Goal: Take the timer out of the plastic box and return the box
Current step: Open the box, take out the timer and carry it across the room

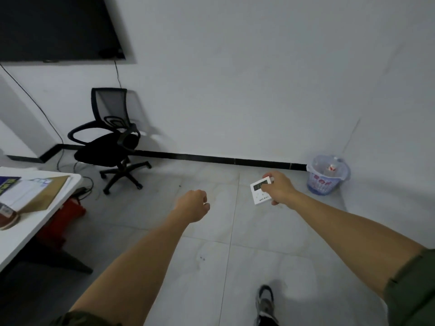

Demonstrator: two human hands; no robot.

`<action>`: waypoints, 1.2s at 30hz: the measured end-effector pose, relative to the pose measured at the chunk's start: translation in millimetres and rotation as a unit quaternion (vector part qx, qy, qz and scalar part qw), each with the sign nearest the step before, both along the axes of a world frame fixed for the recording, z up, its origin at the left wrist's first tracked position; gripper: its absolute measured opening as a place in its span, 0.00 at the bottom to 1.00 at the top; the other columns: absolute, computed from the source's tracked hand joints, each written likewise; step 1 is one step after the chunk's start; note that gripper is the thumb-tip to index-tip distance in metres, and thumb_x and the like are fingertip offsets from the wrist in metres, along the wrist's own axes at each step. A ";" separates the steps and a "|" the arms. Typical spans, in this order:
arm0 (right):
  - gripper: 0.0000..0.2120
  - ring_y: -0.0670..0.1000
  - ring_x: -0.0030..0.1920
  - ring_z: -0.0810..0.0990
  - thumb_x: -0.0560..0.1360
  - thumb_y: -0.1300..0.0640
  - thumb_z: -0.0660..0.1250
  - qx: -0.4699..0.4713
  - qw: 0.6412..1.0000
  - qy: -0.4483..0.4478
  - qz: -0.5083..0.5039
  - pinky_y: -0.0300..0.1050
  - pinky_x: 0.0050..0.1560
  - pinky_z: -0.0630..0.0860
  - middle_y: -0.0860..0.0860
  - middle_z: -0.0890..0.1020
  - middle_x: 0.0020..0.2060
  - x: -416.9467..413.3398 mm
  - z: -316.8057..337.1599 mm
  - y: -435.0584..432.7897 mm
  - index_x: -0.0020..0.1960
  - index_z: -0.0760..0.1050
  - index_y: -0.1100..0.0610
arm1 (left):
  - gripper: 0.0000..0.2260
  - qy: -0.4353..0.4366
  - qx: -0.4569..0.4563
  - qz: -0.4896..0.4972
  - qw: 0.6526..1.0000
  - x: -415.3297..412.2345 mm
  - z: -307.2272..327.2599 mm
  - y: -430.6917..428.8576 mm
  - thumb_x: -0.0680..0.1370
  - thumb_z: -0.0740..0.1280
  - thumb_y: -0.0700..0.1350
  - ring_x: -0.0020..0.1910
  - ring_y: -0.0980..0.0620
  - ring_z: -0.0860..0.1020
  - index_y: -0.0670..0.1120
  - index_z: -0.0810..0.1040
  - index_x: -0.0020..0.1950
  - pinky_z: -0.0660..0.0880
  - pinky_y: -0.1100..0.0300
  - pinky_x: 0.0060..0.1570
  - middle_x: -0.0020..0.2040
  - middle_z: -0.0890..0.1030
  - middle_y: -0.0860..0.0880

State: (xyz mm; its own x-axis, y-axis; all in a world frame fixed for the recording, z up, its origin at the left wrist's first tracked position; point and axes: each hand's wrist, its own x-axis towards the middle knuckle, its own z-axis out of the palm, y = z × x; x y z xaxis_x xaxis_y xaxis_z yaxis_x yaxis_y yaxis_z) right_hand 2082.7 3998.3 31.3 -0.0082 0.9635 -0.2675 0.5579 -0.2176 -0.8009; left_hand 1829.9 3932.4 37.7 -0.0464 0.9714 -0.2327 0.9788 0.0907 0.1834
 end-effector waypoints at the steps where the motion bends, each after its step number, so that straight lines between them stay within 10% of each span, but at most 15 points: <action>1: 0.14 0.57 0.51 0.80 0.74 0.61 0.65 0.001 1.000 -0.003 0.015 0.45 0.29 0.77 0.56 0.79 0.53 -9.1 -3.8 23.7 0.59 0.72 0.53 | 0.14 0.000 0.000 0.005 1.000 -8.3 -3.6 21.0 0.80 0.62 0.50 0.57 0.44 0.77 0.45 0.77 0.61 0.73 0.54 0.52 0.59 0.79 0.44; 17: 0.16 0.57 0.48 0.79 0.74 0.59 0.66 0.038 0.971 -0.042 0.234 0.42 0.27 0.75 0.55 0.79 0.53 -256.0 5.6 386.6 0.61 0.72 0.52 | 0.12 -0.048 0.003 0.218 0.975 -205.8 -6.3 282.0 0.80 0.60 0.50 0.51 0.43 0.78 0.45 0.76 0.60 0.75 0.53 0.48 0.55 0.79 0.44; 36: 0.12 0.56 0.48 0.79 0.75 0.61 0.65 0.029 0.926 -0.032 0.375 0.43 0.26 0.74 0.54 0.78 0.50 -683.5 -4.6 588.7 0.57 0.72 0.53 | 0.11 -0.072 0.003 0.367 0.928 -578.7 -5.4 430.3 0.79 0.62 0.50 0.51 0.44 0.78 0.46 0.77 0.55 0.77 0.50 0.51 0.52 0.80 0.46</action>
State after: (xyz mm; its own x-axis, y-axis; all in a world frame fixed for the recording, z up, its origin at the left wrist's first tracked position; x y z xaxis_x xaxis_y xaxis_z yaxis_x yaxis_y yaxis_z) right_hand 1399.2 4587.1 26.7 -0.6665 0.7063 -0.2386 0.5820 0.2929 -0.7586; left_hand 1251.2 4362.7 32.2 -0.6639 0.6925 -0.2823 0.6197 0.7207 0.3108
